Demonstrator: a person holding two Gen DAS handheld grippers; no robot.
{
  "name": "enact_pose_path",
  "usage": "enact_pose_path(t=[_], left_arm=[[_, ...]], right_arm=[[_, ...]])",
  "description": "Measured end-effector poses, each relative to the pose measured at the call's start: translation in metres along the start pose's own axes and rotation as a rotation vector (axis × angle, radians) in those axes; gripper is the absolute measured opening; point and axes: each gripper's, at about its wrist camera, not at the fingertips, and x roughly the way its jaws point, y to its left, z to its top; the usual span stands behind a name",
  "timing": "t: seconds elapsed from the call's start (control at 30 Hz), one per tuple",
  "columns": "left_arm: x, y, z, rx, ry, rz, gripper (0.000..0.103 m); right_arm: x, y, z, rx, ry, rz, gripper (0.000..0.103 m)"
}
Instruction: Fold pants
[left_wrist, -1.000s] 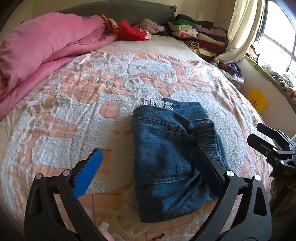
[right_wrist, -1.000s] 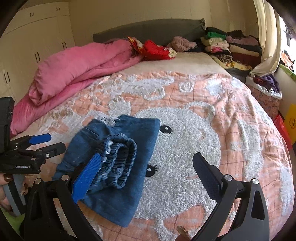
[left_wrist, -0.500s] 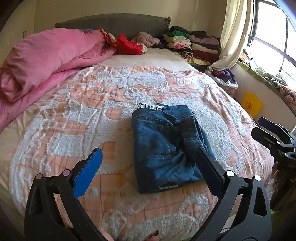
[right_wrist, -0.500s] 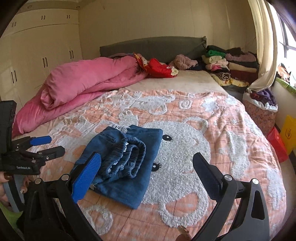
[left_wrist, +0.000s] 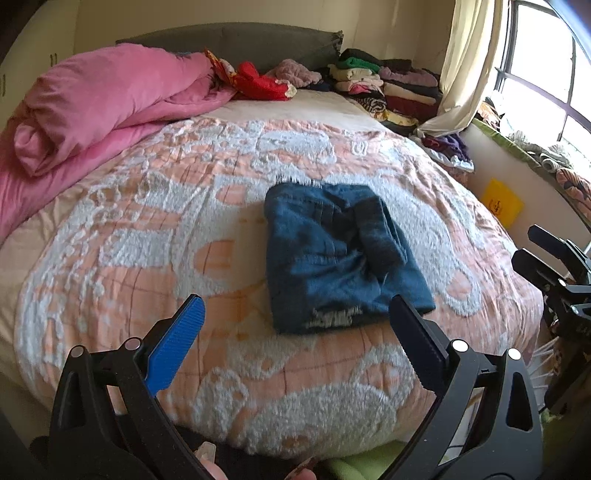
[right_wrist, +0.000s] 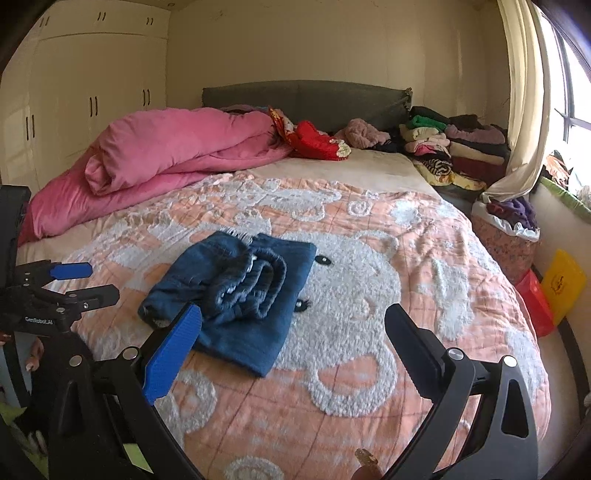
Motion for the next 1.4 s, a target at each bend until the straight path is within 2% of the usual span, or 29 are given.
enact_pose_path(t=[0.37, 1.4], left_arm=[[0.007, 0.003, -0.022, -0.015, 0.06, -0.003, 0.093], [0.008, 0.003, -0.027, -0.022, 0.078, 0.023, 0.093]], right_arm=[[0.017, 0.007, -0.04, 0.055, 0.126, 0.02, 0.099], [0.016, 0.003, -0.038, 0.079, 0.129, 0.025, 0.099]])
